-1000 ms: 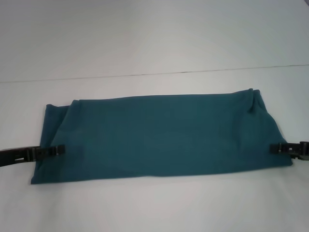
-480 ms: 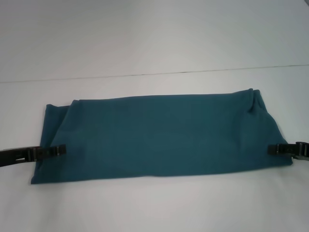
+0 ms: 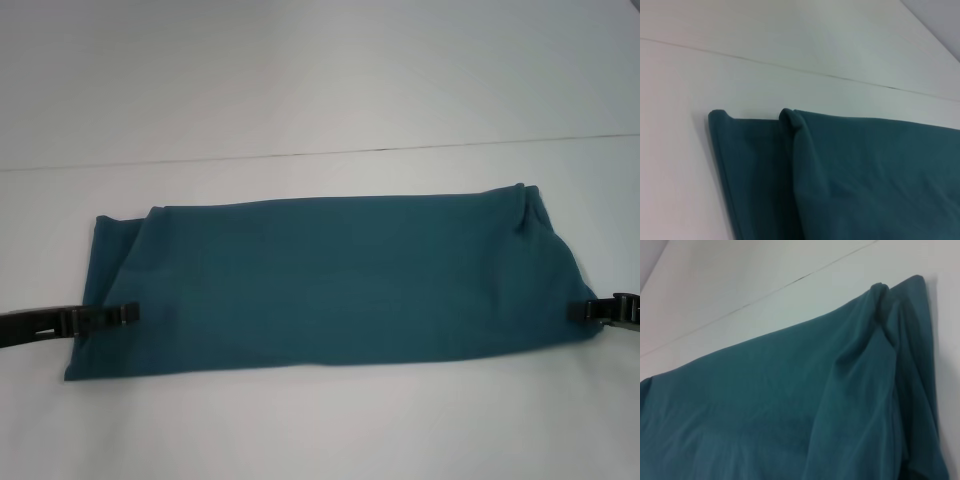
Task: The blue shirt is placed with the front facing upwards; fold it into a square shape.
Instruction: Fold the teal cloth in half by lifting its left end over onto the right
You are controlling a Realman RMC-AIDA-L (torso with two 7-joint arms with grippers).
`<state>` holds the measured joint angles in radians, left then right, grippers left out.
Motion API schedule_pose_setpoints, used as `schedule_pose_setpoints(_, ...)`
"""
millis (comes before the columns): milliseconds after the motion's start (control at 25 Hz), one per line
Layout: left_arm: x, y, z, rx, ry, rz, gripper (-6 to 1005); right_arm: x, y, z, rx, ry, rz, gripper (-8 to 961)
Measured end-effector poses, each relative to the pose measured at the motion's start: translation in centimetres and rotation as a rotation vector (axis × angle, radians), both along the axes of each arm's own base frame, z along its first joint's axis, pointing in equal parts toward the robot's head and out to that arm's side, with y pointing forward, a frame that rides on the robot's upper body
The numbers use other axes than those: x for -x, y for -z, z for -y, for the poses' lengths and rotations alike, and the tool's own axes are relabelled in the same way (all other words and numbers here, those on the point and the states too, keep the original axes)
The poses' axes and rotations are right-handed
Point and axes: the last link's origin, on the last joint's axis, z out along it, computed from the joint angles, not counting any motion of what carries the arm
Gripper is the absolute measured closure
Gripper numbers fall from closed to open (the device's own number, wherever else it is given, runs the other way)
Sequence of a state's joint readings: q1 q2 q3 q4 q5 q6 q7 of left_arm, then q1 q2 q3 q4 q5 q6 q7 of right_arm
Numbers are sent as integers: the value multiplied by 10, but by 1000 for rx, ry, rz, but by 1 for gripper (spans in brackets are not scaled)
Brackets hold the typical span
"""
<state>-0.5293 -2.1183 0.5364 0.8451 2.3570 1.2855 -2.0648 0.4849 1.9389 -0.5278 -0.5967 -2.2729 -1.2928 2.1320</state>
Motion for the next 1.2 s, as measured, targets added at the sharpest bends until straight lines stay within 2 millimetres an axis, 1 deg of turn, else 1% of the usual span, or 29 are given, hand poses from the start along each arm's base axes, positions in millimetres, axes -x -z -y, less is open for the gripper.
schedule_pose_setpoints(160, 2, -1, 1, -1, -4, -4, 105, 0, -1, 1, -4, -6, -1, 751)
schedule_pose_setpoints(480, 9, -1, 6, 12, -21, -27, 105, -2, -1, 2, -6, -7, 1, 942)
schedule_pose_setpoints(920, 11, -1, 15, 63, -30, -41, 107, -2, -1, 3, -6, -8, -1, 942)
schedule_pose_setpoints(1200, 11, -2, 17, 70, -28, -37, 113, -2, -1, 3, -6, -9, 0, 943)
